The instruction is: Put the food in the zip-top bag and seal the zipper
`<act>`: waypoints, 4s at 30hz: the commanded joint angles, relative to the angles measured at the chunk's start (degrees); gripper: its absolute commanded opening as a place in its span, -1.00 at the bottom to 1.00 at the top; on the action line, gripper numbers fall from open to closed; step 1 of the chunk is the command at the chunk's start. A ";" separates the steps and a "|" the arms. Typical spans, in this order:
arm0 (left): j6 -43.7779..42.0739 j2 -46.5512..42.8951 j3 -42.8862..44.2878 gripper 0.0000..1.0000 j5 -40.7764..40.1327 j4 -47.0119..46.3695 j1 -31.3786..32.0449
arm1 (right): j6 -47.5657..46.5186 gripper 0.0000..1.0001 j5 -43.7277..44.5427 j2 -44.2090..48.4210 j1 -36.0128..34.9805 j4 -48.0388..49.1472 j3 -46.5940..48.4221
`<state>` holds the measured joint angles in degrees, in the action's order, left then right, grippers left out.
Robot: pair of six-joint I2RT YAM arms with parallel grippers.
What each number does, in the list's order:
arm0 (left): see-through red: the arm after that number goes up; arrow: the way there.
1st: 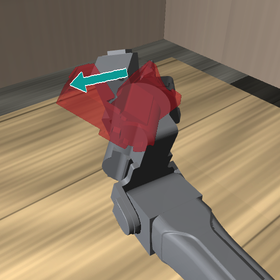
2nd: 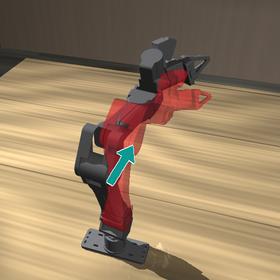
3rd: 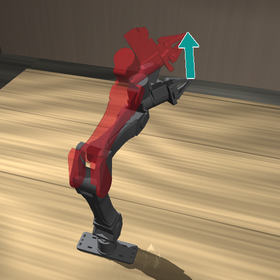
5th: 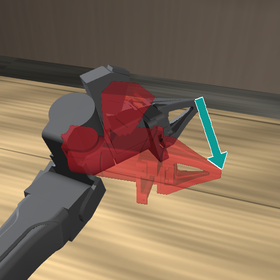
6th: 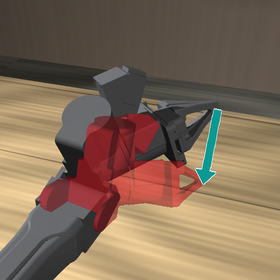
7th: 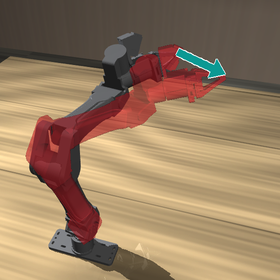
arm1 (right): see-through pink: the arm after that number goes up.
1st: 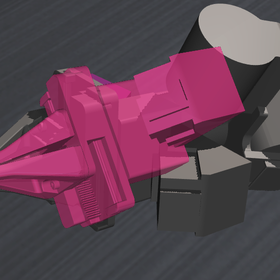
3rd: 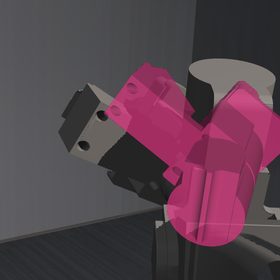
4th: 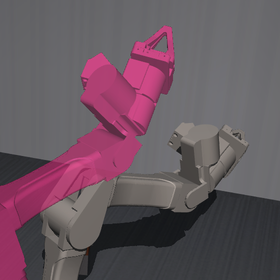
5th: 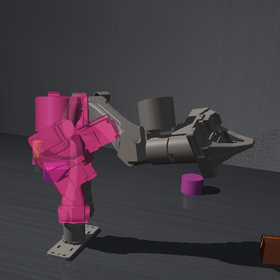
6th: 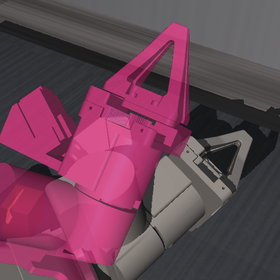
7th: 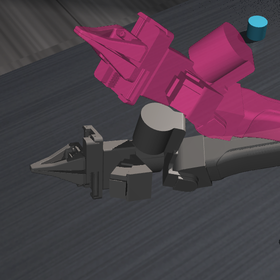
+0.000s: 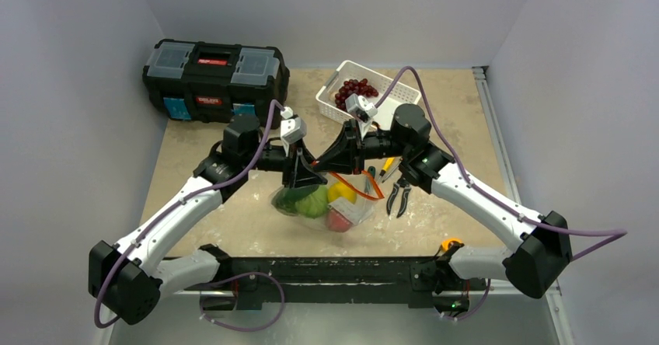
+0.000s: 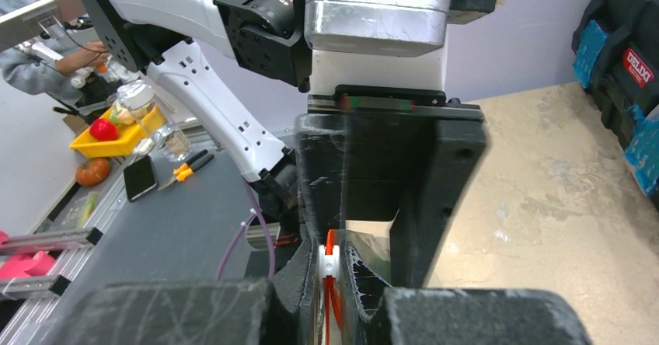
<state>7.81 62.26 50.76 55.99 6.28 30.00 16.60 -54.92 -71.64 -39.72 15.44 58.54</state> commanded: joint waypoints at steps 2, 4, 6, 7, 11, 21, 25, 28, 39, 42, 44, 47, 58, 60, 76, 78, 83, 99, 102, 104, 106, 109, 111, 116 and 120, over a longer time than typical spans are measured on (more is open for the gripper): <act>0.37 -0.45 0.25 -0.99 0.72 -3.63 -0.32 | 0.41 -1.00 1.31 1.23 -0.18 3.82 0.93; -2.12 -1.37 0.59 -1.00 -2.96 -0.68 -0.57 | -2.02 -1.00 2.88 1.93 -0.20 0.76 1.18; -1.62 -2.61 -0.87 -1.00 -4.43 -2.54 -1.37 | -4.61 -1.00 4.74 2.55 -0.18 -2.75 1.38; -0.92 -3.18 -1.44 -1.00 -5.17 -3.22 -1.69 | -6.25 -1.00 5.51 2.67 -0.18 -4.41 1.46; 0.14 -4.50 -2.49 -1.00 -4.25 -4.65 -3.49 | -10.79 -1.00 11.43 4.43 -0.05 -11.00 1.58; 2.64 -4.93 -3.80 -1.00 -1.87 -8.92 -5.30 | -8.58 -1.00 7.77 4.06 0.45 -7.95 -5.02; 2.20 -3.90 -1.25 -1.00 2.32 -6.69 -5.30 | -5.76 -1.00 4.87 3.56 0.45 -3.57 -4.76; 2.37 -4.35 -0.10 -0.77 5.63 -6.39 -5.36 | -6.04 -1.00 4.53 2.69 0.51 -3.86 -3.08; -4.40 -9.96 0.83 0.17 4.71 1.87 -5.18 | -5.25 -1.00 -0.91 -0.21 0.97 -3.62 1.25; -5.64 -7.97 2.21 -0.04 3.72 4.38 -4.92 | -2.90 -1.00 -2.28 -0.73 1.05 -1.23 1.40; -5.64 -6.95 2.37 0.11 2.17 4.82 -4.02 | -1.22 -1.00 -2.90 -0.95 1.08 0.23 1.40; -7.54 -6.20 3.28 0.42 -1.68 8.45 -2.31 | -0.01 -1.00 -3.31 -0.90 1.10 1.17 1.40; -3.99 -4.22 1.97 -0.56 0.89 1.74 -2.00 | 2.56 -1.00 -1.23 -1.25 1.01 1.80 1.29; -2.98 -3.83 1.87 -0.98 1.22 0.97 -1.99 | 2.57 -1.00 0.12 -1.40 1.00 1.45 0.91; 5.68 -3.23 -3.48 -1.00 -12.97 -4.74 -6.88 | -3.80 -1.00 1.83 -0.47 7.15 4.59 -14.21; 4.98 -3.94 -3.71 -1.00 -11.67 -5.36 -6.88 | -1.42 -1.00 0.72 0.15 7.30 6.51 -15.53; 3.76 -4.28 -2.30 -1.00 -5.29 -7.04 -6.89 | 3.03 -1.00 -0.64 -0.29 7.26 10.03 -12.24; -2.19 -12.79 -0.96 0.32 -24.17 2.84 -0.64 | 17.42 -1.00 21.70 -6.31 0.06 -4.40 5.61; -5.35 -15.31 -1.09 0.21 -24.93 4.40 -0.55 | 15.28 -1.00 18.41 -7.98 -1.13 -3.43 6.95; -7.39 -17.46 -2.06 0.25 -23.63 4.49 -0.50 | 13.27 -1.00 15.88 -9.14 -1.10 -4.06 8.37; -7.59 -18.84 -2.40 0.40 -25.05 4.97 -0.47 | 12.52 -1.00 16.02 -9.83 -1.14 -6.07 10.27; -3.17 -19.78 -2.13 0.46 -31.95 4.31 -0.54 | 13.72 -1.00 20.71 -9.41 -1.19 -8.19 12.08; 1.09 -20.58 -3.49 0.47 -36.17 2.33 -0.52 | 15.54 -1.00 22.94 -9.05 -1.32 -7.67 12.02; 8.06 -22.23 -3.11 0.47 -43.69 6.64 -1.14 | 16.23 -1.00 18.90 -9.73 -1.41 -5.64 11.58; -0.07 -23.55 -0.13 0.52 -28.20 9.34 -2.31 | 5.96 -1.00 6.50 -10.79 -1.38 -7.66 12.88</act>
<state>11.51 40.38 47.33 18.00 13.50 28.67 30.83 -37.12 -82.41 -40.86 7.09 67.59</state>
